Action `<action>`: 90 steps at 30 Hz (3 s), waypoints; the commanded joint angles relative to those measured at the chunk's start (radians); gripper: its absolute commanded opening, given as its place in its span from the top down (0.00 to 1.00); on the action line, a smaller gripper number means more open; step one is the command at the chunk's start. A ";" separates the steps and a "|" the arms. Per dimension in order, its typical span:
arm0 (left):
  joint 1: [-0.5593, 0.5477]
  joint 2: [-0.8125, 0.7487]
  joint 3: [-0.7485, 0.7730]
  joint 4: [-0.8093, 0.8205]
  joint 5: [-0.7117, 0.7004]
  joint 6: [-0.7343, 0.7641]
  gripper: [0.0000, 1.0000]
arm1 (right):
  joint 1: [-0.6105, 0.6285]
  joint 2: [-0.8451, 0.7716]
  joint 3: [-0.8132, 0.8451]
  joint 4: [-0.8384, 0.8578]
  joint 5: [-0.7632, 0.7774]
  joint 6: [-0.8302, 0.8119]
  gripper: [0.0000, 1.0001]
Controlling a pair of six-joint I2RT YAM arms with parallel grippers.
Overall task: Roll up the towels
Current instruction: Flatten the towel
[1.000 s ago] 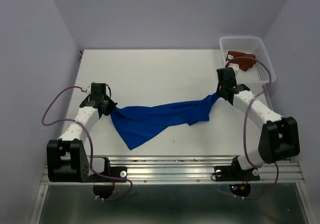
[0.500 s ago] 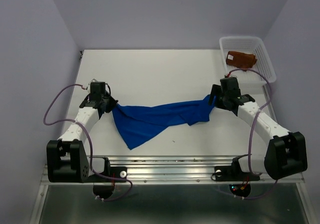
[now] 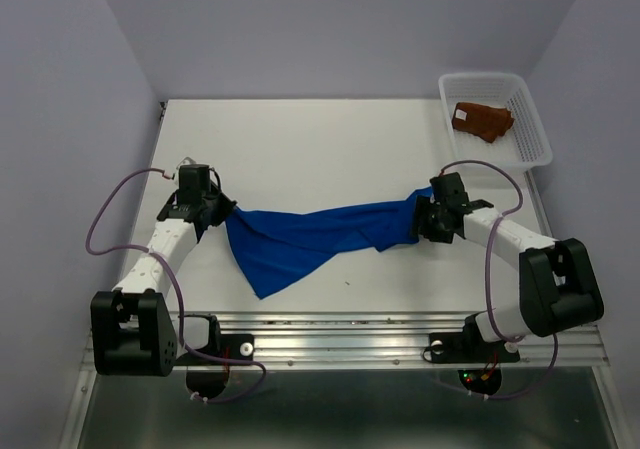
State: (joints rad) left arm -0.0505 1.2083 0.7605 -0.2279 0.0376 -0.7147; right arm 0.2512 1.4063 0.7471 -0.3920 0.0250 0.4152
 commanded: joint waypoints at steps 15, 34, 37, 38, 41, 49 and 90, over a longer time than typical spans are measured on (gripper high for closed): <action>-0.005 -0.030 -0.003 -0.008 -0.025 0.017 1.00 | 0.010 0.060 -0.048 0.150 -0.152 -0.032 0.55; -0.005 -0.153 0.114 -0.099 -0.087 -0.002 1.00 | 0.010 -0.352 0.126 -0.088 0.059 0.034 0.99; -0.005 -0.202 0.167 -0.143 -0.126 -0.019 1.00 | 0.010 -0.437 0.218 -0.120 0.173 0.045 0.99; -0.005 -0.214 0.181 -0.154 -0.137 -0.022 1.00 | 0.010 -0.467 0.244 -0.122 0.238 0.045 0.99; -0.003 -0.262 0.247 -0.211 -0.171 -0.028 1.00 | 0.010 -0.497 0.362 -0.142 0.328 0.043 0.99; -0.003 -0.397 0.454 -0.431 -0.321 -0.049 1.00 | 0.010 -0.588 0.601 -0.195 0.492 -0.009 0.99; 0.123 0.712 0.785 -0.065 -0.168 0.078 1.00 | -0.171 0.361 0.601 0.228 0.204 -0.061 0.99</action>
State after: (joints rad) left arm 0.0265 1.8690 1.3987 -0.3164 -0.1722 -0.7044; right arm 0.0830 1.7134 1.1923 -0.2974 0.3141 0.4271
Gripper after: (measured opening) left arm 0.018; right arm 0.056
